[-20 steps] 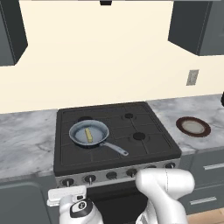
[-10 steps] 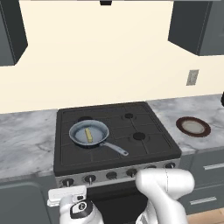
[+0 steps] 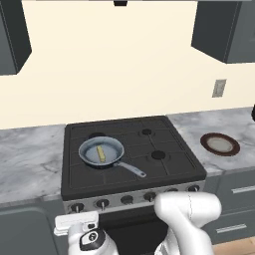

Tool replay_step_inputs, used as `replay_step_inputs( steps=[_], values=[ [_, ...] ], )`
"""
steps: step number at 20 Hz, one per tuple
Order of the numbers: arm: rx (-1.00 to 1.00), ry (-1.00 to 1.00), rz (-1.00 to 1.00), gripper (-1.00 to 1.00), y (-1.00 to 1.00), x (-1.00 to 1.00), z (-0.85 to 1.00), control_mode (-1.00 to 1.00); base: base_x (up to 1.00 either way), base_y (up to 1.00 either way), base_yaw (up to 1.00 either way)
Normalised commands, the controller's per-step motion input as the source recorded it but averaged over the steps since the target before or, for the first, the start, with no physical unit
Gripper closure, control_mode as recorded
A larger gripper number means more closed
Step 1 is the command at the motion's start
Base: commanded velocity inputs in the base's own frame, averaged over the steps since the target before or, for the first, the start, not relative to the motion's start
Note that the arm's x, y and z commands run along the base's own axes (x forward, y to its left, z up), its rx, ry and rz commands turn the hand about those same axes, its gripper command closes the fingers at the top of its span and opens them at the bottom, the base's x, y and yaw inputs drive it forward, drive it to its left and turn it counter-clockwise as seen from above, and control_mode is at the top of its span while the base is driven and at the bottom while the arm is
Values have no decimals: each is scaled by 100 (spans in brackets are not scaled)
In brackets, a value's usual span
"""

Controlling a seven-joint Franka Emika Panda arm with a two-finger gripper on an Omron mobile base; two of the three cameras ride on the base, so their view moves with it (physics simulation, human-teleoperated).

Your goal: Pick up the butter stick and place it in the pan. Then turn on the burner for the pan.

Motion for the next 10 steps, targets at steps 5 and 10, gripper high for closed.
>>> replay_step_inputs(
  steps=[5, 10],
  values=[
    [-9, -4, 0, 100, 0, 0, 0, -100, 0, 0, 0],
    [-15, -2, -5, 100, 0, 0, 0, -100, 0, 0, 0]
  ],
)
